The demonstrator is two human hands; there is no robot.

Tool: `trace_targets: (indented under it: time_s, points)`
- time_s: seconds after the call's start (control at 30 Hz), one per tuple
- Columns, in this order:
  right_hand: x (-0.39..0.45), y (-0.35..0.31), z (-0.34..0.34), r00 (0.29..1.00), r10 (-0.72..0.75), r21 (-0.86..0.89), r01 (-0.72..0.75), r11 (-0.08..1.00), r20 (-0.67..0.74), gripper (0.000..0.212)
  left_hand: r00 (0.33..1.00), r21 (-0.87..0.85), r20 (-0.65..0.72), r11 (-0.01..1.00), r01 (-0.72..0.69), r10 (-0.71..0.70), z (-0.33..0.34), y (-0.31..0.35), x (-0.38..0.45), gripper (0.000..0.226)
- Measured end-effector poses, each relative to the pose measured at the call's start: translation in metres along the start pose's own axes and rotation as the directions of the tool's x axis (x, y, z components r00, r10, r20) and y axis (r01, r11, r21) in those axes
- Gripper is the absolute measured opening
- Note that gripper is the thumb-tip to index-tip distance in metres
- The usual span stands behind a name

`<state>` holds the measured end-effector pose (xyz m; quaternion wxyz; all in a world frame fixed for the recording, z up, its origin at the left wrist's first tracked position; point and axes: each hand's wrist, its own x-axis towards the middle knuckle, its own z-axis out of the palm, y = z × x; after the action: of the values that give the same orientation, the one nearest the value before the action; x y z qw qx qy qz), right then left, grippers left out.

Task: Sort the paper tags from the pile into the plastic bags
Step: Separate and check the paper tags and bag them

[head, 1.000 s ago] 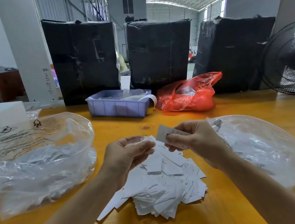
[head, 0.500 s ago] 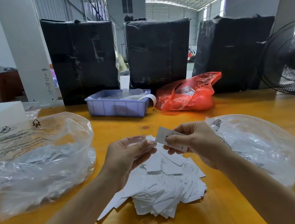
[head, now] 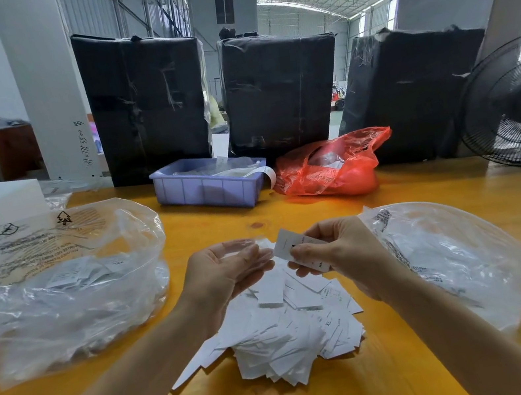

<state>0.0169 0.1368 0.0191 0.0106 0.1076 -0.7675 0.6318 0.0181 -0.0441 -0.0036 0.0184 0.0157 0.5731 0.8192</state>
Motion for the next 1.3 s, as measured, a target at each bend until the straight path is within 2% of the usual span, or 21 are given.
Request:
trace_targets:
  time_s: [0.37, 0.57, 0.67, 0.8, 0.93, 1.1, 1.23, 1.3]
  points:
    - [0.0, 0.003, 0.003, 0.999, -0.022, 0.017, 0.021, 1.0, 0.042, 0.008, 1.0, 0.018, -0.004, 1.0, 0.012, -0.011, 0.0, -0.004, 0.001, 0.019]
    - [0.0, 0.006, 0.004, 0.975, 0.057, -0.047, -0.048, 0.998, 0.217, 0.003, 0.999, 0.056, -0.03, 0.998, -0.011, 0.012, 0.001, -0.006, 0.0, 0.014]
    - [0.0, 0.009, 0.004, 0.967, 0.078, -0.071, -0.062, 0.996, 0.243, 0.004, 1.0, 0.118, 0.004, 0.993, -0.008, 0.008, 0.002, -0.008, -0.002, 0.012]
    - [0.0, 0.009, 0.001, 0.965, 0.108, -0.224, -0.053, 0.973, 0.24, 0.014, 0.998, 0.209, 0.062, 0.978, -0.005, -0.008, 0.003, -0.01, -0.004, 0.011]
    - [0.001, 0.008, -0.001, 0.956, 0.133, -0.245, -0.067, 0.967, 0.261, 0.028, 0.998, 0.28, 0.066, 0.959, -0.033, 0.015, 0.002, -0.01, -0.003, 0.008]
    - [0.001, 0.008, -0.002, 0.936, 0.154, -0.322, -0.047, 0.946, 0.316, 0.047, 0.992, 0.36, 0.125, 0.933, -0.013, -0.034, 0.003, -0.011, -0.005, 0.006]
    - [0.0, 0.009, -0.001, 0.955, 0.165, -0.475, -0.03, 0.879, 0.245, 0.065, 0.986, 0.395, 0.15, 0.919, 0.003, -0.068, 0.006, -0.016, -0.009, 0.008]
    - [0.002, 0.009, 0.0, 0.982, 0.089, -0.423, -0.01, 0.906, 0.169, 0.061, 0.996, 0.32, 0.087, 0.947, 0.005, -0.034, 0.007, -0.017, -0.008, 0.011]
